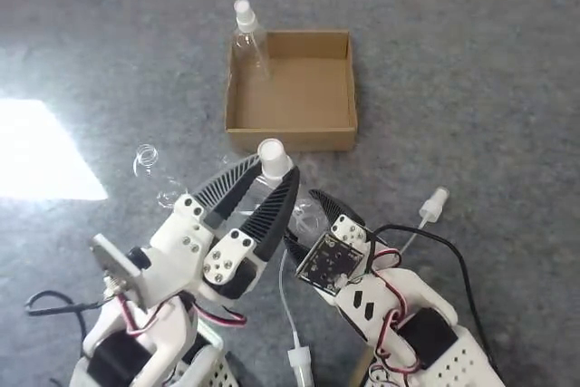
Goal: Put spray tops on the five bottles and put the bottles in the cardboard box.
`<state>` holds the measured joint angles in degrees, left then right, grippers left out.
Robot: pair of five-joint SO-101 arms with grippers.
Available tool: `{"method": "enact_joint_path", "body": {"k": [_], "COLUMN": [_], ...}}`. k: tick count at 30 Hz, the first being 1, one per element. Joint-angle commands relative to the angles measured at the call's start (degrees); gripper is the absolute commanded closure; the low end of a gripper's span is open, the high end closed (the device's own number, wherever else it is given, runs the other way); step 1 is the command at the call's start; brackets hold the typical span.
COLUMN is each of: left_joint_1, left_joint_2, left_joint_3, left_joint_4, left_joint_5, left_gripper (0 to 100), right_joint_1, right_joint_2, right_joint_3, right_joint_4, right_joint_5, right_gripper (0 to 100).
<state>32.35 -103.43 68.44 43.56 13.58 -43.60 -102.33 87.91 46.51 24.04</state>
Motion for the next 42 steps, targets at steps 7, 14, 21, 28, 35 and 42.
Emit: {"method": "enact_joint_path", "body": {"k": [7, 14, 21, 28, 35, 42], "left_joint_1": [6.24, 7.56, 7.65, 7.91, 10.99, 12.92], "left_joint_2": [-0.79, -0.79, -0.79, -0.79, -0.79, -0.79], "left_joint_3": [0.75, 0.4, 0.75, 1.45, 2.24, 3.91], "left_joint_4": [0.26, 0.44, 0.44, 1.93, 2.02, 1.76], "left_joint_5": [-2.02, -4.31, -4.4, -4.4, -4.4, -4.48], "left_gripper": [99, 99, 99, 99, 99, 99], "right_joint_1": [-0.4, 1.71, 3.12, 3.38, 3.47, 6.37], "right_joint_2": [-0.84, -0.75, -0.66, -0.66, -0.75, -1.36], "right_joint_3": [-9.05, -9.05, -9.14, -11.69, -11.87, -12.75], "right_joint_4": [6.37, 6.02, 5.93, 6.55, 6.02, 6.29], "right_joint_5": [-3.78, -4.92, -5.01, -8.26, -8.26, -8.26], "right_gripper": [91.4, 91.4, 91.4, 91.4, 91.4, 91.4]}}
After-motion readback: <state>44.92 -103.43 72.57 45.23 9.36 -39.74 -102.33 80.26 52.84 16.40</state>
